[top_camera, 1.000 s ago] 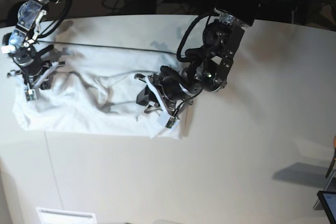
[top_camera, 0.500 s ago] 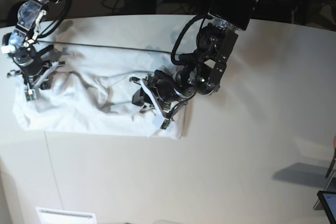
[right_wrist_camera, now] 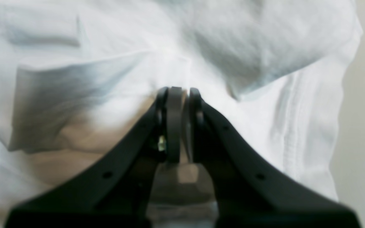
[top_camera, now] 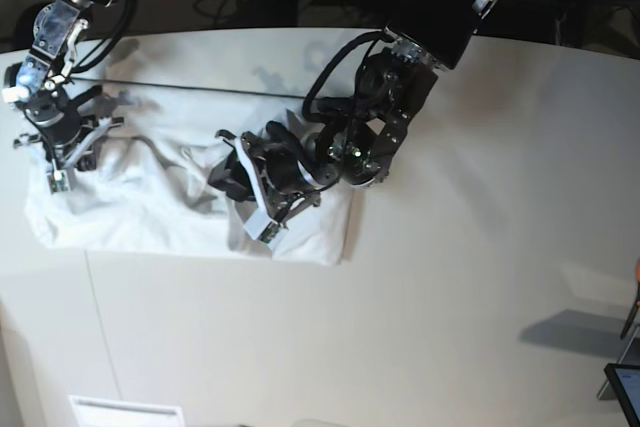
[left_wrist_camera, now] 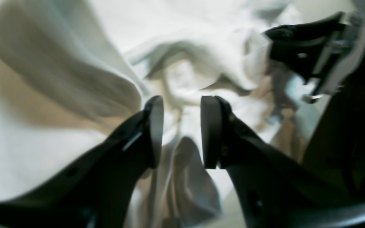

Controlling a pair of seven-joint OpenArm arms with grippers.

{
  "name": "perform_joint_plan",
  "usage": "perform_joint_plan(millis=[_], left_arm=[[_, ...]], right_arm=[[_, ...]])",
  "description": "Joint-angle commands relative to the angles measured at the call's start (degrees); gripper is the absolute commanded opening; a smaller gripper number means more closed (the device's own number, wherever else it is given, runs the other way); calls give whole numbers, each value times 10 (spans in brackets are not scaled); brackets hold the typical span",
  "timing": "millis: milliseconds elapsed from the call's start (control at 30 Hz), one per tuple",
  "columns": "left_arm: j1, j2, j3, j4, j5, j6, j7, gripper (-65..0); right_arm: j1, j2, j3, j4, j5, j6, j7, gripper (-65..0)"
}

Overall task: Fold the T-shirt properly
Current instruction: 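Fold the held strip end over toward the right gripper with the left gripper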

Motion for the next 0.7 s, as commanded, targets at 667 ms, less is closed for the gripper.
perform_joint_plan(millis=[667], left_arm=[[-12, -56, 5, 46, 0, 2, -40, -551]], right_arm=[[-4, 4, 1, 3, -20, 1, -23, -601]])
